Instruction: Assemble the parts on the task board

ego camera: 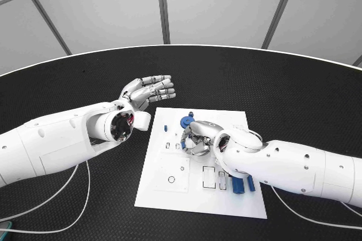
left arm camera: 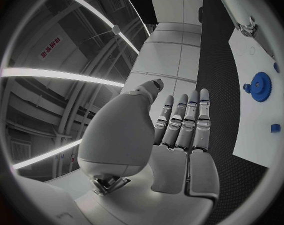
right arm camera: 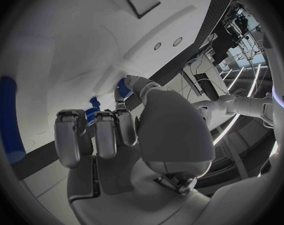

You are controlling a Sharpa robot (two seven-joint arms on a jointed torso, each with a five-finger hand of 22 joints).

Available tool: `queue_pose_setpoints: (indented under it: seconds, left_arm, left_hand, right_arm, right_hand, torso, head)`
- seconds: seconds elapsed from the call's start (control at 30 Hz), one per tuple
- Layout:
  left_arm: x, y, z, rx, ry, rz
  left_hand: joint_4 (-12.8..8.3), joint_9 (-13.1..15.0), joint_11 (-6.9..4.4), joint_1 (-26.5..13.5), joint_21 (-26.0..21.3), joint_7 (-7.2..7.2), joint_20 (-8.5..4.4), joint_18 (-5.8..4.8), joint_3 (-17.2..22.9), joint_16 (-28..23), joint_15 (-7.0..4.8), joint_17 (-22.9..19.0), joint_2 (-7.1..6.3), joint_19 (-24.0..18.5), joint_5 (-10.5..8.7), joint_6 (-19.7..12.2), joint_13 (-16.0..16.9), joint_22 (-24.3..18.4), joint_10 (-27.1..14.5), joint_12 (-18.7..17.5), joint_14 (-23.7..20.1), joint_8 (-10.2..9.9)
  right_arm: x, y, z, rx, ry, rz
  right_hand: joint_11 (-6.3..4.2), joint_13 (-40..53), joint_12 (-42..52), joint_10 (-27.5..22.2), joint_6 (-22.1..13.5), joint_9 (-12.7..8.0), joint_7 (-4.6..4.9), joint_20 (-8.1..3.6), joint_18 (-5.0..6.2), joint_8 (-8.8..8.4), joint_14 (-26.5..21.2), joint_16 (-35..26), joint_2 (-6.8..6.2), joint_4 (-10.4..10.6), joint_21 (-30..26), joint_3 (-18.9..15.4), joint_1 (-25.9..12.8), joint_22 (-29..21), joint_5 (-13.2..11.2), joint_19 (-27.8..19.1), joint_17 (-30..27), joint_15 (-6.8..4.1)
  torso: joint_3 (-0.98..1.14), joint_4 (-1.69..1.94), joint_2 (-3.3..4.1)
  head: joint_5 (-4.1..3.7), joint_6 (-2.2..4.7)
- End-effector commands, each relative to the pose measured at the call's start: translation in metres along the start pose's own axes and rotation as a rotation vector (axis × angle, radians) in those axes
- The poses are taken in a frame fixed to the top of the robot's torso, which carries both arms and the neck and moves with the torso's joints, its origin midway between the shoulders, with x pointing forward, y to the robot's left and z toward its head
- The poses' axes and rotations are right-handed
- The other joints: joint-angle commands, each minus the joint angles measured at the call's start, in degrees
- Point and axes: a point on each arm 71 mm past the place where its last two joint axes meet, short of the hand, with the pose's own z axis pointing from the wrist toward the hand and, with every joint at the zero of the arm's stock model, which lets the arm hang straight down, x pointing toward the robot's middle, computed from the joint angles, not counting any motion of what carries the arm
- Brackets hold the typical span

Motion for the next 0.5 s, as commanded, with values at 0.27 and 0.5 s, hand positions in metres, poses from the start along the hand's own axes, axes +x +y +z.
queue_pose_setpoints:
  seconds: [0.27, 0.5]
  left_arm:
    - [0.0000, 0.0002, 0.0000, -0.002, 0.001, 0.000]
    - [-0.0001, 0.0002, 0.0001, -0.002, 0.000, 0.000]
  left_hand:
    - [0.0, -0.1, -0.16, 0.0, -0.4, 4.37, -0.11, 0.69, 0.2, -0.2, -0.11, 0.0, -0.33, 0.4, -0.31, 0.1, 0.0, -0.1, 0.2, -0.2, 0.1, -0.4]
    - [0.0, -0.1, -0.15, -0.1, -0.4, 4.39, -0.11, 0.69, 0.3, -0.2, -0.10, 0.0, -0.37, 0.4, -0.31, -0.1, 0.0, -0.1, 0.1, -0.2, 0.1, -0.5]
  right_arm:
    - [0.0003, 0.0010, 0.0005, -0.002, 0.000, 0.000]
    - [0.0001, 0.0002, 0.0009, 0.001, 0.000, 0.000]
  right_hand:
    - [1.06, 8.3, -1.0, -0.4, -2.0, -0.3, 0.56, 0.70, -0.65, -0.83, 5.9, 0.0, -0.78, 0.0, -0.4, 0.0, -1.7, 14.5, 0.1, 5.7, 14.5, 0.81]
    - [1.35, 8.0, -1.3, -0.7, -2.8, -0.5, 0.89, 0.93, -0.64, -1.19, 5.9, 0.0, -1.19, 0.0, -0.5, -0.1, -2.1, 14.5, -0.1, 5.7, 14.5, 1.06]
  torso:
    - [-0.01, 0.05, -0.02]
    - [0.00, -0.02, -0.02]
  head:
    - [-0.06, -0.05]
    - [-0.03, -0.07]
